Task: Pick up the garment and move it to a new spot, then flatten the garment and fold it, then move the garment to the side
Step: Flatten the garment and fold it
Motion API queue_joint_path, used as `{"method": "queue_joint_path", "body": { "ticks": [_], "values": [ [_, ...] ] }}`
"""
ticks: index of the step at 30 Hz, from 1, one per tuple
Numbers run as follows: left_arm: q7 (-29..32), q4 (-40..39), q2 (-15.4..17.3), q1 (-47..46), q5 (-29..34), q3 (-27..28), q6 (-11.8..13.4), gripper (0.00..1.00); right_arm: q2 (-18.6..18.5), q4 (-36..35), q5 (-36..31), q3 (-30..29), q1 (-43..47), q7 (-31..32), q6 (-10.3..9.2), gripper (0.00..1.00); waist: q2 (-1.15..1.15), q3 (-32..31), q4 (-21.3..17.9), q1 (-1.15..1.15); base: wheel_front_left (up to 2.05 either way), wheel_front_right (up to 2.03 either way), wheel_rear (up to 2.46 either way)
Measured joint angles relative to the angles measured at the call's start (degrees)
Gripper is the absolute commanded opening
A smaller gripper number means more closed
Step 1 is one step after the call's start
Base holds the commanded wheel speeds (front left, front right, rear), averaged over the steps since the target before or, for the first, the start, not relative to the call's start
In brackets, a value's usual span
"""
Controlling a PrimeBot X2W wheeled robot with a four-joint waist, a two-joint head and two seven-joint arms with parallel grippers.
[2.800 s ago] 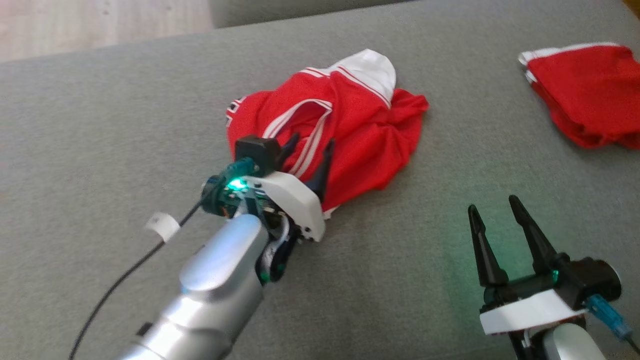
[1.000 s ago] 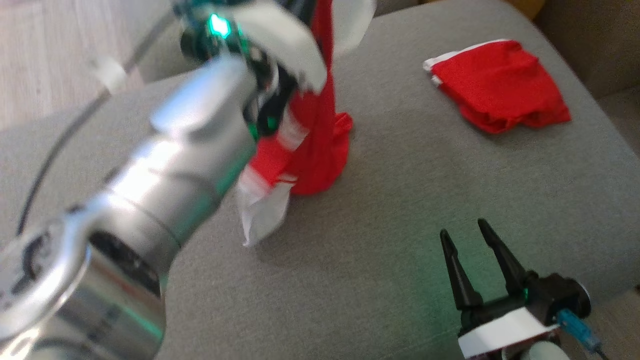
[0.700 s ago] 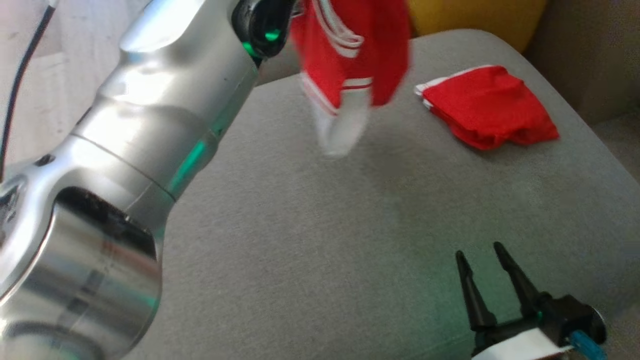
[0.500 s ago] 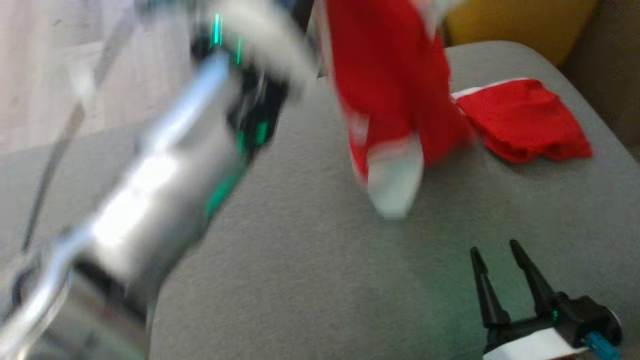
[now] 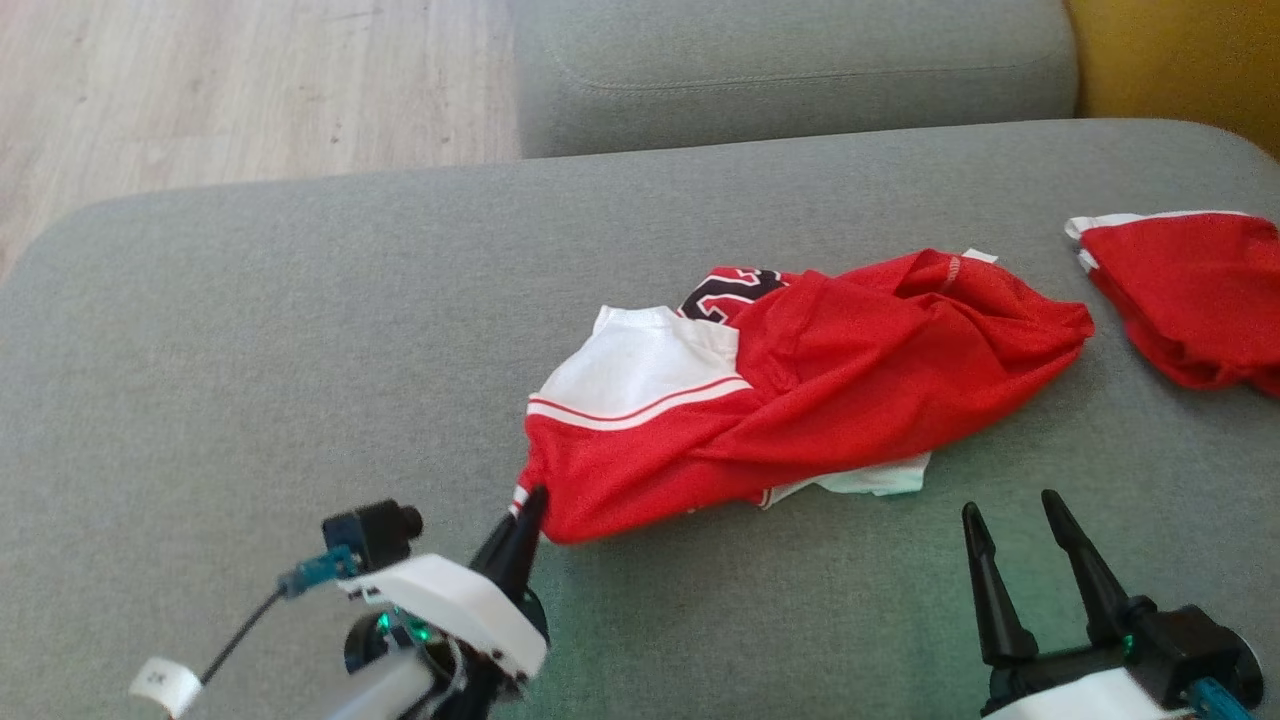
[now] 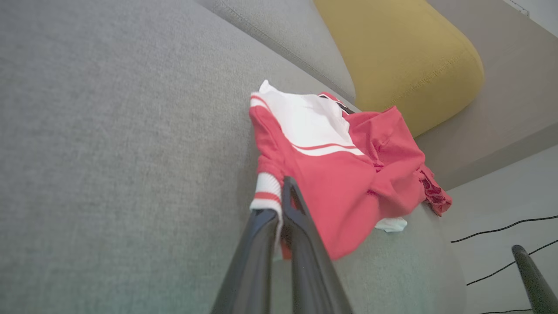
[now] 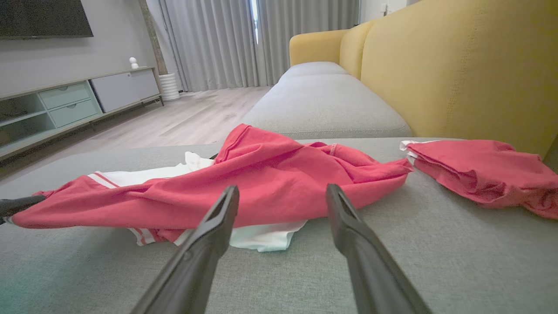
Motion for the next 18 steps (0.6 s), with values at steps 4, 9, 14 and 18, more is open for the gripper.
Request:
{"method": "queue_joint_path", "body": {
  "ticks": [4, 9, 14, 18],
  "values": [
    [0.4, -5.2, 1.4, 1.8, 0.4, -1.9, 2.3, 1.0, 0.0, 0.0, 0.0, 0.1, -0.1, 0.0, 0.0, 1.0, 0.0, 0.4, 1.0, 0.0, 0.0, 0.0, 0.0],
    [0.3, -12.0, 7.1, 1.4, 6.3, -3.3, 7.7, 1.0, -0.1, 0.0, 0.0, 0.3, -0.1, 0.0, 0.0, 1.0, 0.0, 0.9, 0.7, 0.0, 0.0, 0.0, 0.0],
    [1.7, -16.5, 14.1, -5.2, 9.8, -1.3, 10.8, 1.0, -0.3, 0.0, 0.0, 0.2, -0.3, 0.0, 0.0, 1.0, 0.0, 2.2, 0.3, 0.0, 0.0, 0.0, 0.0],
    [6.7, -16.5, 16.0, -14.6, 11.6, -0.3, 10.0, 1.0, -0.6, -0.2, 0.0, 0.6, -1.7, 0.0, 0.0, 1.0, 0.0, 3.9, 0.0, 0.0, 0.0, 0.0, 0.0]
  ]
}}
